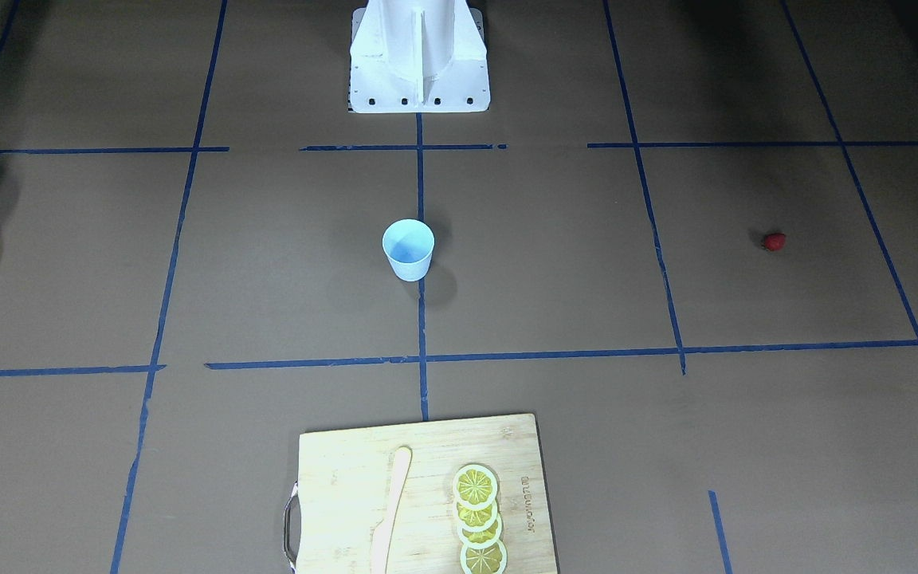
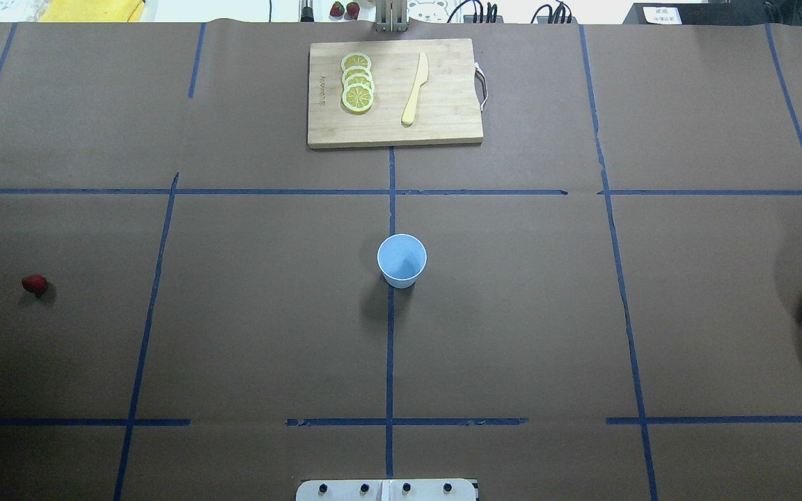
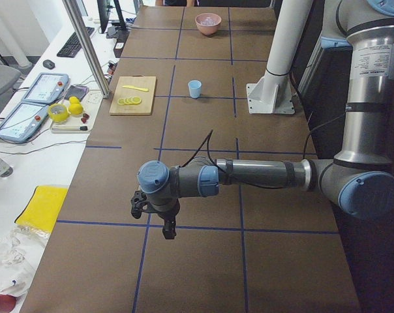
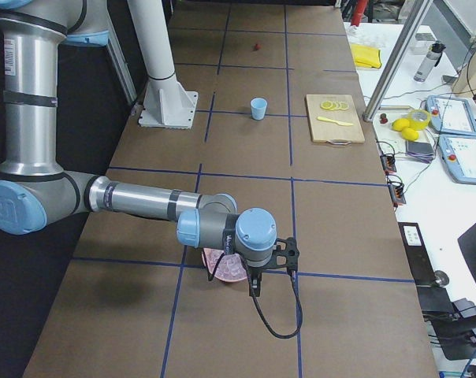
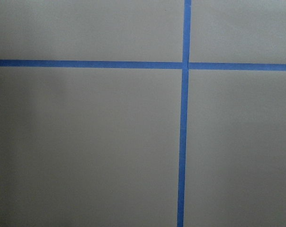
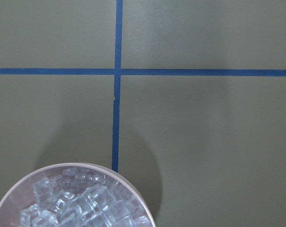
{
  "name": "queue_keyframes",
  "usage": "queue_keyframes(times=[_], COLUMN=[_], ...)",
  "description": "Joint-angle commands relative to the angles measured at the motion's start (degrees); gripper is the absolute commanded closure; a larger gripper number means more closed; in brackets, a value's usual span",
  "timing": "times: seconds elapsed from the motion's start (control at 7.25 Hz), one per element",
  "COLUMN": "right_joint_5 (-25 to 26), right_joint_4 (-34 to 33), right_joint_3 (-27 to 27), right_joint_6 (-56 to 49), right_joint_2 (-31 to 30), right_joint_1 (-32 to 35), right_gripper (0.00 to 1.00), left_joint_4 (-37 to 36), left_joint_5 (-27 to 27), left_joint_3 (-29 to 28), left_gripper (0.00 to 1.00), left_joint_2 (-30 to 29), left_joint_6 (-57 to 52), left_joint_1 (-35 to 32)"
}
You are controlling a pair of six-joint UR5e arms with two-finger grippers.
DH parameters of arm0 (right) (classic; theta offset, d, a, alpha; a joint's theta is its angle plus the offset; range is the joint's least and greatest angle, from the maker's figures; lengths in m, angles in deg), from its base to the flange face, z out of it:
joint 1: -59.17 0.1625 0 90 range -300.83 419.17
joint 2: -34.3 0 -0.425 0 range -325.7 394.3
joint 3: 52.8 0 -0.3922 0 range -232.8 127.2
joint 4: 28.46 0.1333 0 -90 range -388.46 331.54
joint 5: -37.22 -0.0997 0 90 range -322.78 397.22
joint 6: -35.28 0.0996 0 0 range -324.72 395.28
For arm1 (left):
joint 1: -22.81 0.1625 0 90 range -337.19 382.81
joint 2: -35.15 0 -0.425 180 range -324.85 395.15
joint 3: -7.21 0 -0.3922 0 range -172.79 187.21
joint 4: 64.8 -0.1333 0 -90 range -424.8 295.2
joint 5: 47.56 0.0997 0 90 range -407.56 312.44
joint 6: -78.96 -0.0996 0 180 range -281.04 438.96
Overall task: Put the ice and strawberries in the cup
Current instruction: 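Grasp an ice cube from the pink bowl with the right gripper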
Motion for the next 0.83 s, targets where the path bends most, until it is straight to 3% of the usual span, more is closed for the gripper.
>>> queue_keyframes(times=[0.0, 0.41, 0.69], right_joint_5=[1.5, 1.2, -1.8], right_joint_4=[0.1, 0.1, 0.9], right_joint_3=[0.4, 1.4, 0.4], right_joint_6=[0.1, 0.3, 3.4], right_joint_2=[0.7, 1.8, 2.7], right_joint_1=[0.0, -0.5, -1.3], right_gripper=[0.01, 0.01, 0.01], left_joint_4=[0.1, 0.1, 0.2], left_joint_5=[0.0, -0.7, -0.7], left_joint_3=[0.1, 0.1, 0.8], left_gripper=[0.00, 0.00, 0.00], left_joint_2=[0.1, -0.1, 0.2], left_joint_6=[0.0, 0.0, 0.1], left_joint_1=[0.0, 0.0, 0.0])
